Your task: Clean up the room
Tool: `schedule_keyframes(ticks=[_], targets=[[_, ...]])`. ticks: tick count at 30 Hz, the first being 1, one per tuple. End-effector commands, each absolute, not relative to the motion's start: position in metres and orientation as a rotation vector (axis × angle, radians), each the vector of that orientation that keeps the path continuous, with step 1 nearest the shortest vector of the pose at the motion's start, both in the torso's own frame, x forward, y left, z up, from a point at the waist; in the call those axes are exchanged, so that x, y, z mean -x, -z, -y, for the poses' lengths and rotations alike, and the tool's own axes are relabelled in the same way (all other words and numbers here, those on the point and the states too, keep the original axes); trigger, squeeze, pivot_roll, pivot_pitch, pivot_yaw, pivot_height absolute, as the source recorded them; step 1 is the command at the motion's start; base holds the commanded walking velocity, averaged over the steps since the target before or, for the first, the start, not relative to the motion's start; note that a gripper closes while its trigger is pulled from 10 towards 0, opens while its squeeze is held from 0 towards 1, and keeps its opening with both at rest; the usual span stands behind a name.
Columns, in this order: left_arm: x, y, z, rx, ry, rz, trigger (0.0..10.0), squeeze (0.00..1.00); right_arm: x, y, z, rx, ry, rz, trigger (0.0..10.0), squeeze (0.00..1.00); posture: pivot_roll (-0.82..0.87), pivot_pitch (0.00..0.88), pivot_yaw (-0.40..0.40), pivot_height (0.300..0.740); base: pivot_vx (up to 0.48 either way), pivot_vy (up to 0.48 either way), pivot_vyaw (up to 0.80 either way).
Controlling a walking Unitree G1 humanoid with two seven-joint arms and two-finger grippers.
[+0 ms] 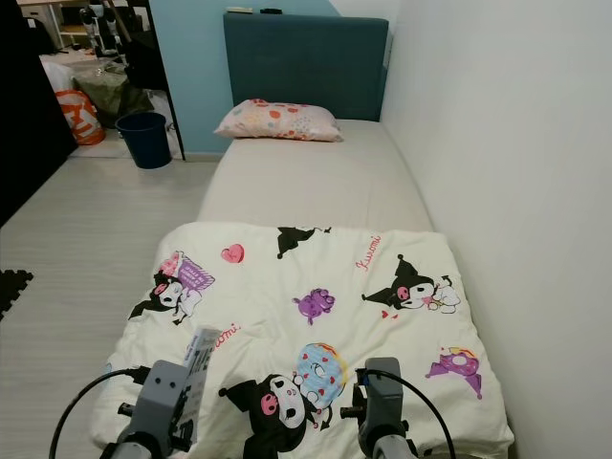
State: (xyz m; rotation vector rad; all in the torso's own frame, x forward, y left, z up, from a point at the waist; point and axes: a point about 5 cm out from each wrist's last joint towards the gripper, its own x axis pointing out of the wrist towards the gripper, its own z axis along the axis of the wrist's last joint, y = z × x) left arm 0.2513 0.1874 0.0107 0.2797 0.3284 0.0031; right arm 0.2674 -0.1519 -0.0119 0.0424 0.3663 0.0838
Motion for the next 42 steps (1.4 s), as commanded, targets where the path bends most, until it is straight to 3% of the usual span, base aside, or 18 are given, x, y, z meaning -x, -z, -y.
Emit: schedule_keyframes(ticks=[1,6,16,30,42], targets=[[-0.2519,-0.0110,-0.1845,-0.280,-0.005,-0.317,10.0,0.00,-0.2627,0.0156,0.1535,-0.037,-0.081,-0.375,10.0,0.00,0.04,0.097,-0.035,0.728,0.000,0.000,0.00],[-0.2519,-0.0100,-0.1837,-0.269,-0.013,-0.319,10.0,0.00,-0.2626,0.0131,0.1606,-0.017,-0.050,-0.346,10.0,0.00,0.04,0.100,-0.045,0.728,0.000,0.000,0.00],[-0.2505,-0.0082,-0.1845,-0.266,-0.023,-0.328,10.0,0.00,-0.2624,0.0146,0.1568,-0.136,-0.046,-0.365,10.0,0.00,0.03,0.109,-0.048,0.728,0.000,0.000,0.00],[-0.2507,-0.0067,-0.1814,-0.259,-0.022,-0.333,10.0,0.00,-0.2618,0.0162,0.1591,-0.106,-0.039,-0.387,10.0,0.00,0.03,0.112,-0.047,0.728,0.000,0.000,0.00],[-0.2503,-0.0061,-0.1801,-0.259,-0.021,-0.335,10.0,0.00,-0.2629,0.0130,0.1522,-0.215,-0.081,-0.363,10.0,0.00,0.03,0.116,-0.047,0.728,0.000,0.000,0.00]])
